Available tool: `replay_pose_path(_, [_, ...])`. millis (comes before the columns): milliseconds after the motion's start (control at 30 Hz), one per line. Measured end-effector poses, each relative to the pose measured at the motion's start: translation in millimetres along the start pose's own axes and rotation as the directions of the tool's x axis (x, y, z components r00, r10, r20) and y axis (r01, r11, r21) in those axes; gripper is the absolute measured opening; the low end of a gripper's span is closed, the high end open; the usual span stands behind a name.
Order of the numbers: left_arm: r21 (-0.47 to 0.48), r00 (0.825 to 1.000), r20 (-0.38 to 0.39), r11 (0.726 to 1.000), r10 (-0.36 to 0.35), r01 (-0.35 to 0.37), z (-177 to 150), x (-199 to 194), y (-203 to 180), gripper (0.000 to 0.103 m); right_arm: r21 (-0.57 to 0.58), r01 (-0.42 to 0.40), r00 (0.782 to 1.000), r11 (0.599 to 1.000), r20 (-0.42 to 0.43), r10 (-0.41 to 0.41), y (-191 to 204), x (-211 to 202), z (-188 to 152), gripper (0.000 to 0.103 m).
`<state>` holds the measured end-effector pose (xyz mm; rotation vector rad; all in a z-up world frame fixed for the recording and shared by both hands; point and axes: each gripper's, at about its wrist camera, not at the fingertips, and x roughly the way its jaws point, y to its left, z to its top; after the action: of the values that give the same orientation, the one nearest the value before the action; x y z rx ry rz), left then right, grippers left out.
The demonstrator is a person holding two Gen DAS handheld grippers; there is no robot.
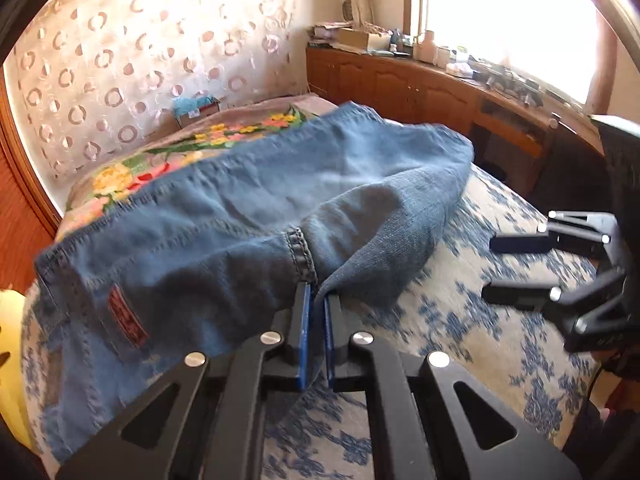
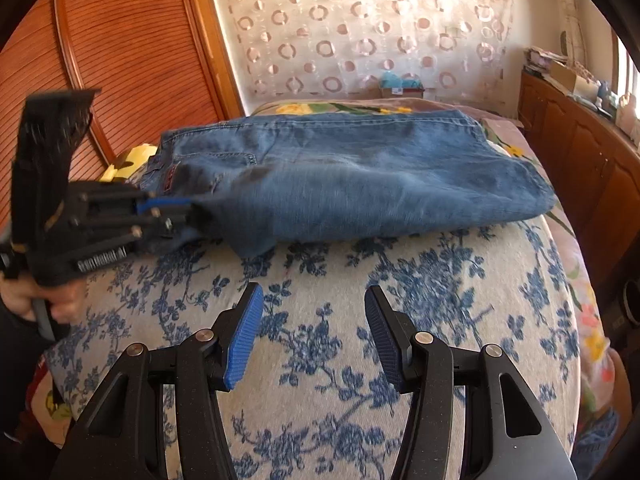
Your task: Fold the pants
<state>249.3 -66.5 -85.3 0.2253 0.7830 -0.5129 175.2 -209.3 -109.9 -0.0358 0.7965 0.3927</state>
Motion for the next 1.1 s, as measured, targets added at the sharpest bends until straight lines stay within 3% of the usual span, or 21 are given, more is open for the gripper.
replay_pose_path(233, [-0.026,1.000,0.017,1.000,0.017,-0.017,25.7,-1.1,21.3,0.003,-0.062,-0.052,0.999,0.997,-0.020,0.051,14.8,26.2,17.2,0.054])
replay_pose_path(433, [-0.046,1.000,-0.002,0.999,0.003,-0.003,29.7,8.6,34.7,0.003,-0.098,-0.095,0.995,0.991,-0.024,0.093,26.2,44.7,34.0,0.047])
replay_pose_path(633, [-0.074,0.999,-0.027,0.997,-0.017,0.015,26.6,17.9,49.9,0.009,-0.130,-0.106,0.994,0.986,0.007,0.108,28.0,53.4,56.5,0.037])
replay_pose_path(767, [-0.097,0.999,-0.024,0.995,-0.036,0.033,21.3,17.2,55.2,0.010,-0.140,-0.129,0.990,0.982,0.036,0.135,25.7,55.9,81.0,0.023])
replay_pose_path(933, [-0.108,0.999,-0.027,0.993,-0.041,0.038,12.5,16.4,57.3,0.010,-0.139,-0.093,0.994,0.986,0.050,0.101,21.6,68.1,105.6,0.019])
replay_pose_path(1100, [-0.122,0.998,-0.027,0.991,-0.052,0.048,10.2,18.1,61.8,0.011,-0.113,-0.065,0.998,0.991,0.014,0.067,11.4,74.6,104.6,0.020])
